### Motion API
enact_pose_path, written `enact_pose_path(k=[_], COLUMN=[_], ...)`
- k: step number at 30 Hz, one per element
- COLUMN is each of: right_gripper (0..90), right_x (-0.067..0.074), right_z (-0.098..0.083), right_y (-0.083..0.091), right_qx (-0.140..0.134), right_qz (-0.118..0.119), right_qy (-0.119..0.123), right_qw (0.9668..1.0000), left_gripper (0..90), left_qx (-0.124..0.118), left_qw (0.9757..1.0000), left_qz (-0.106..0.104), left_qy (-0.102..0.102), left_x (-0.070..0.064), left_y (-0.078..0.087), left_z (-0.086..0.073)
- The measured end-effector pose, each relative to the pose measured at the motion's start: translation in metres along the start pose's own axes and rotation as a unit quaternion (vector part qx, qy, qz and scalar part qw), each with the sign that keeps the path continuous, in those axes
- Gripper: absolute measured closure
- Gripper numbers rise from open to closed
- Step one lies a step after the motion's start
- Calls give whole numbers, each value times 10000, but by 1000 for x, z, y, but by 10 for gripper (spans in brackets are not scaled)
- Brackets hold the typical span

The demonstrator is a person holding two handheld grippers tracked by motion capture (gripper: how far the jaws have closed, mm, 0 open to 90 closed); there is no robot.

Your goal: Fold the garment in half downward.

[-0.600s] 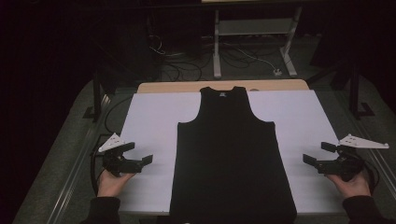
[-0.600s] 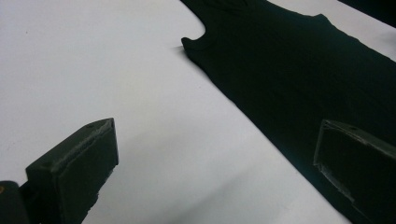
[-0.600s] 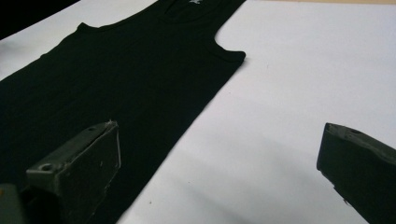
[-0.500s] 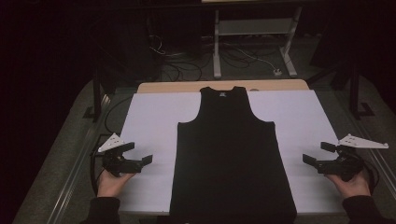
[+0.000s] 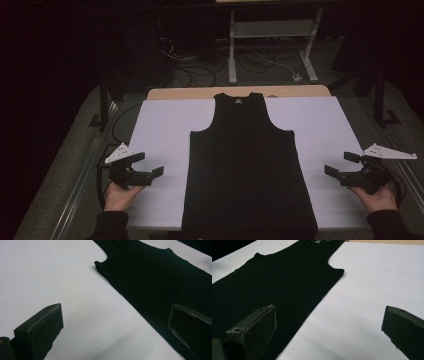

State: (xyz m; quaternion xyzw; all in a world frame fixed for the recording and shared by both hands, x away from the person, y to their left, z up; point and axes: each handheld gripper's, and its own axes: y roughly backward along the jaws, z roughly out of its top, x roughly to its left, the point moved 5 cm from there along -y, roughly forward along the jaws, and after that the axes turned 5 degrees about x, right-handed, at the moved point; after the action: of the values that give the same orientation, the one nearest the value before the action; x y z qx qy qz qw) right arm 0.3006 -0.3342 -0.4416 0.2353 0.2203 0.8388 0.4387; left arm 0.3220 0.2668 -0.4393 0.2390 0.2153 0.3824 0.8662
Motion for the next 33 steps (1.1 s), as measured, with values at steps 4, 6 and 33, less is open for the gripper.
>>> enact_pose_path(k=[4,6,33], right_gripper=[0,0,0], right_x=[0,0,8], right_z=[0,1,39], right_y=[0,0,-4], right_qx=[3,-5,-11], right_qz=[6,-4,-22], right_qy=[28,37,253], right_qw=[10000,10000,9997], left_gripper=[0,0,0], left_qx=[45,33,71], left_qw=[10000,10000,9993], left_qz=[7,3,-3], left_qy=[-39,-66,-363], left_x=[0,-1,-13], left_y=[0,0,-6], left_z=[0,0,39])
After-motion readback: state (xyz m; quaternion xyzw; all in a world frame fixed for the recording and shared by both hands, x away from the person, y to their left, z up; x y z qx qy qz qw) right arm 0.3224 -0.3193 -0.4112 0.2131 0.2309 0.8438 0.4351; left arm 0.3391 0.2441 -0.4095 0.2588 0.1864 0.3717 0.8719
